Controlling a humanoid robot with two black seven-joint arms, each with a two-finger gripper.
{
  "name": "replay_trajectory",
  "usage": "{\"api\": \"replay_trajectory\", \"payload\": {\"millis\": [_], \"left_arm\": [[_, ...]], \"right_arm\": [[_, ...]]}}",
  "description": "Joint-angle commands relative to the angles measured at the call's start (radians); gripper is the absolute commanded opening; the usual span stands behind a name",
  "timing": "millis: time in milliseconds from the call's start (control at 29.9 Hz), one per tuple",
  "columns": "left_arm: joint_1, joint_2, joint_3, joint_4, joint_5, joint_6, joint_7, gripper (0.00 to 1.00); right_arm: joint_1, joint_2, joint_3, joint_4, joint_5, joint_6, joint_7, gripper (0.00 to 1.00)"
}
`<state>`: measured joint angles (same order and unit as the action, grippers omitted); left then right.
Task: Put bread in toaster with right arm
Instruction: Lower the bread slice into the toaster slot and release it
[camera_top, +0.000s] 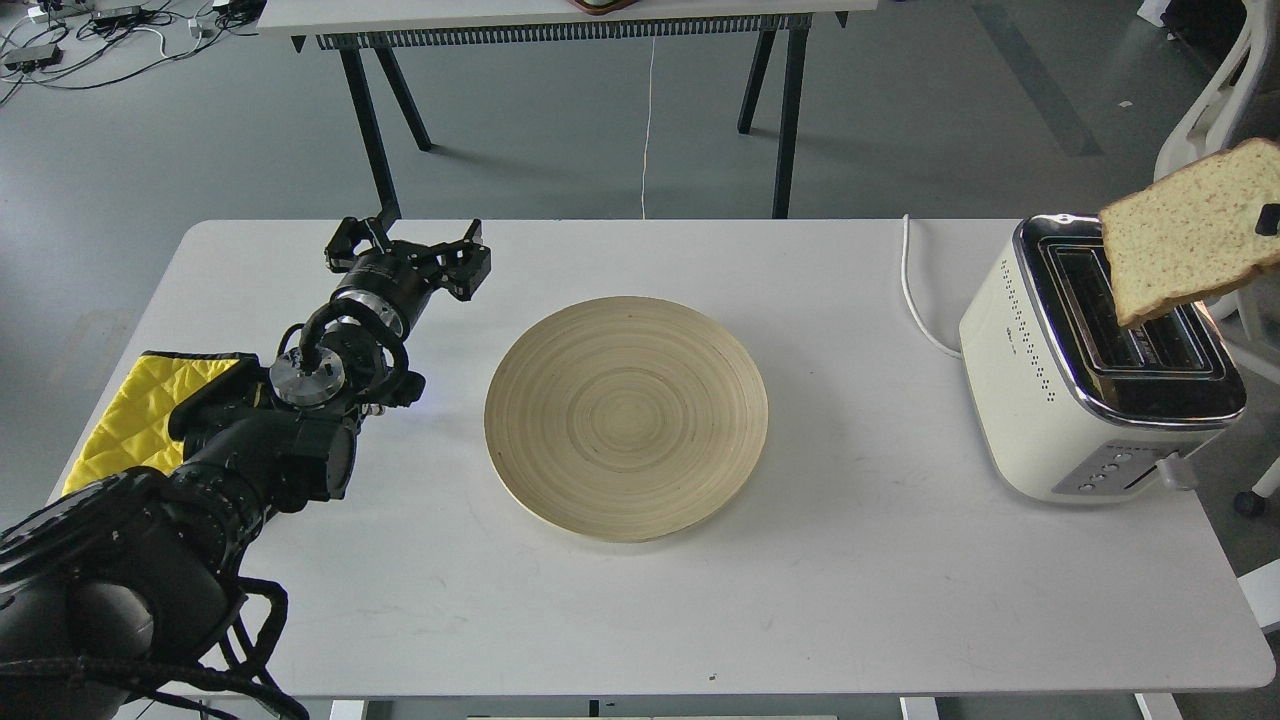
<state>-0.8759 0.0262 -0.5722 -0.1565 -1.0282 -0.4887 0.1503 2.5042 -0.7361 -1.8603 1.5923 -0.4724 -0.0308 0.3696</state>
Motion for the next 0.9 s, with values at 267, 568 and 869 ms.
{"api": "replay_trajectory", "payload": {"millis": [267, 568, 869], "left_arm": [[0.0, 0.0, 0.0, 0.0, 0.0, 0.0, 0.0, 1.0], [0.0, 0.0, 0.0, 0.0, 0.0, 0.0, 0.0, 1.0], [0.0, -0.002, 0.0, 0.0, -0.001, 0.0, 0.0, 1.0]], "right_arm": [[-0.093, 0.003, 0.026, -0.002, 0.003, -0.034, -0.001, 0.12], [-0.143, 0.004, 0.066, -0.003, 0.014, -0.038, -0.009, 0.19], [-0.18, 0.004, 0.095, -0.002, 0.043, -0.09, -0.018, 0.72]]}}
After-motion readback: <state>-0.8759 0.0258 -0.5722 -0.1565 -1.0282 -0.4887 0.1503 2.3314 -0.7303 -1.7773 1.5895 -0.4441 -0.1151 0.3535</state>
